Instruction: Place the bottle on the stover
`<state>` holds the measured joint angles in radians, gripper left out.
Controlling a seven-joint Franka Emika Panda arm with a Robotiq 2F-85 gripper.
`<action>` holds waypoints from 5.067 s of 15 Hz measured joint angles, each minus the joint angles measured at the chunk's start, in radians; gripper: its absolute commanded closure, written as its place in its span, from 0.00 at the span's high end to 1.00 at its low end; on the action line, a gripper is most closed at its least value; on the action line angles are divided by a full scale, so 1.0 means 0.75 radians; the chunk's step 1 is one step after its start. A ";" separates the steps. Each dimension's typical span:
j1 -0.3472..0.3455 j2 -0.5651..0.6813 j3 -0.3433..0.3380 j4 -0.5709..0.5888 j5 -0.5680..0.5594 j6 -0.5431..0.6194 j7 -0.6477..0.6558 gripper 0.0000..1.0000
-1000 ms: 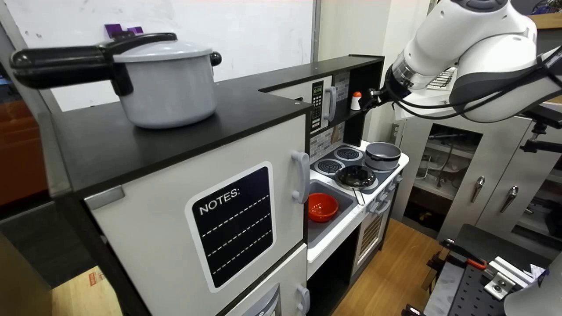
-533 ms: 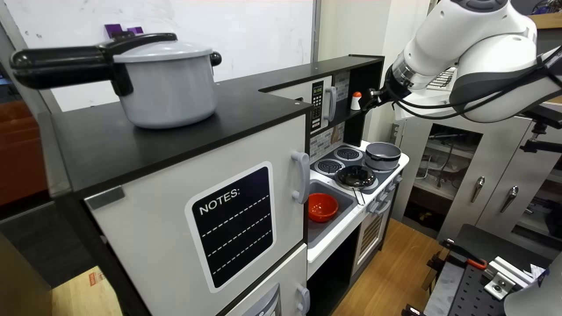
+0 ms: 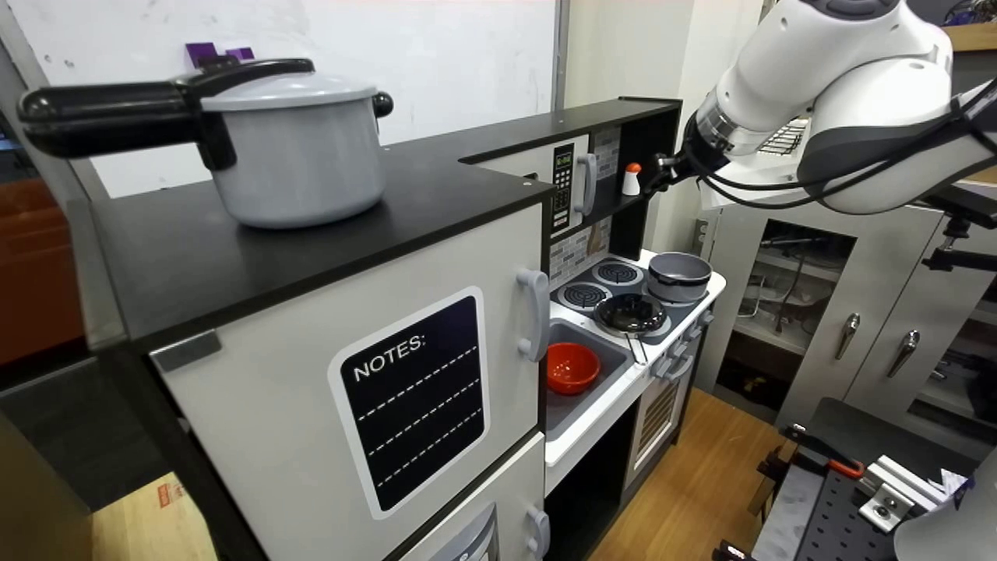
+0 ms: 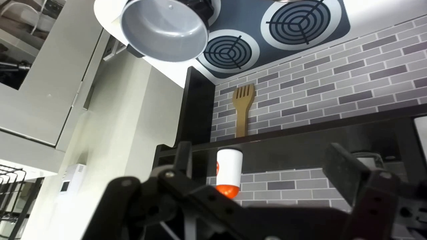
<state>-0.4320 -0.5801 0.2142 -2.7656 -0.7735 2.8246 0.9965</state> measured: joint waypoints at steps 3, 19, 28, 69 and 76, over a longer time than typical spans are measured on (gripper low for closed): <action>-0.082 0.004 0.036 0.024 -0.088 0.006 0.048 1.00; -0.368 0.336 0.208 0.284 -0.525 0.113 0.405 1.00; -0.402 0.494 0.210 0.414 -0.755 0.113 0.591 1.00; -0.409 0.758 0.154 0.630 -1.020 0.143 0.697 0.12; -0.410 0.762 0.141 0.633 -1.071 0.177 0.706 0.12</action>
<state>-0.7392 -0.0089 0.3197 -2.2911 -1.5764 2.9571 1.5261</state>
